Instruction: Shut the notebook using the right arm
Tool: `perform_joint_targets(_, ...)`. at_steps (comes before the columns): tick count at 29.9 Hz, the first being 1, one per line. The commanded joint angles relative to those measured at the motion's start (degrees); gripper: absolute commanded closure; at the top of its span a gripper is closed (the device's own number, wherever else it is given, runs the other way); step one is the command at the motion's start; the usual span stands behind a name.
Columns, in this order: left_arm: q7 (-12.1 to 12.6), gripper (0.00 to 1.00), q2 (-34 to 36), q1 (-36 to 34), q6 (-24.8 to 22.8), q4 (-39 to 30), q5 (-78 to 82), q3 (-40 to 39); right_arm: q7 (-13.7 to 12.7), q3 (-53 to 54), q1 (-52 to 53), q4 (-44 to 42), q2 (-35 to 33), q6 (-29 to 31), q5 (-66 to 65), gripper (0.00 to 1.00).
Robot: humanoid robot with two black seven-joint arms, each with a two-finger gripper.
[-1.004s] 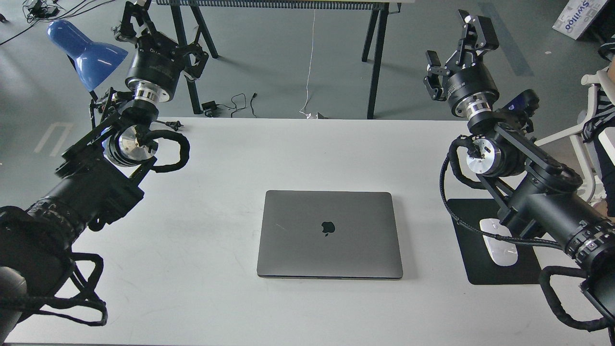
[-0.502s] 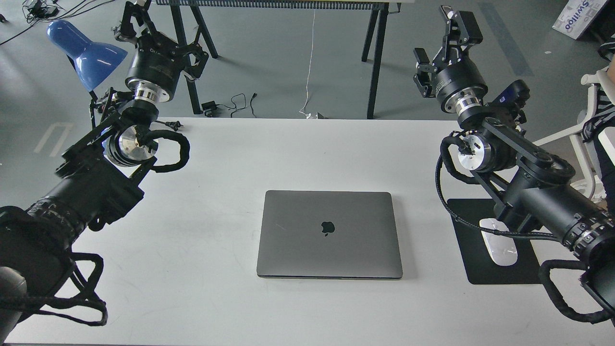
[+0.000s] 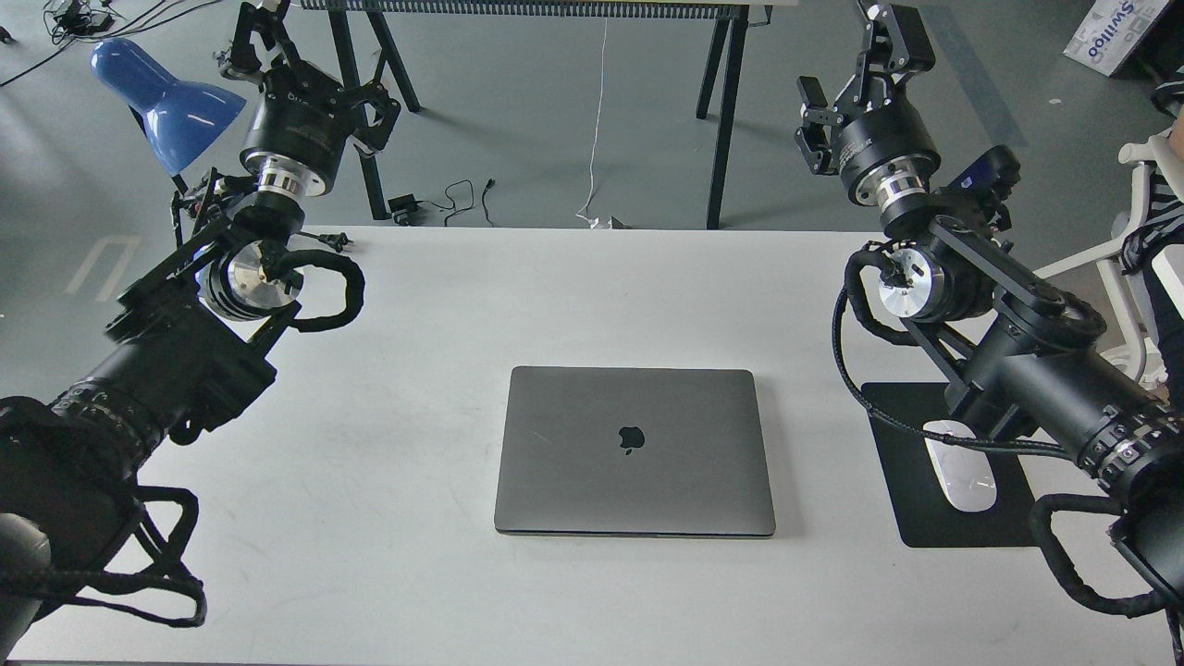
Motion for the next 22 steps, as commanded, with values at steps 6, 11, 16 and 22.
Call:
perform_joint_targets(6,0.0,0.00,0.0,0.0,0.1,0.0,0.0,0.0,0.2,0.1,-0.2,0.3,0.0,0.1,0.0,0.01)
perform_joint_targets(11,0.0,0.00,0.0,0.1,0.1,-0.1,0.0,0.0,0.2,0.1,-0.1,0.3,0.3,-0.1,0.0,0.01)
perform_joint_targets(16,0.0,0.00,0.0,0.0,0.1,0.0,0.0,0.0,0.2,0.2,-0.1,0.3,0.4,0.0,0.0,0.01)
perform_joint_targets(22,0.0,0.00,-0.1,0.0,0.1,-0.1,0.0,0.0,0.2,0.1,-0.1,1.7,0.4,-0.3,-0.1,0.01)
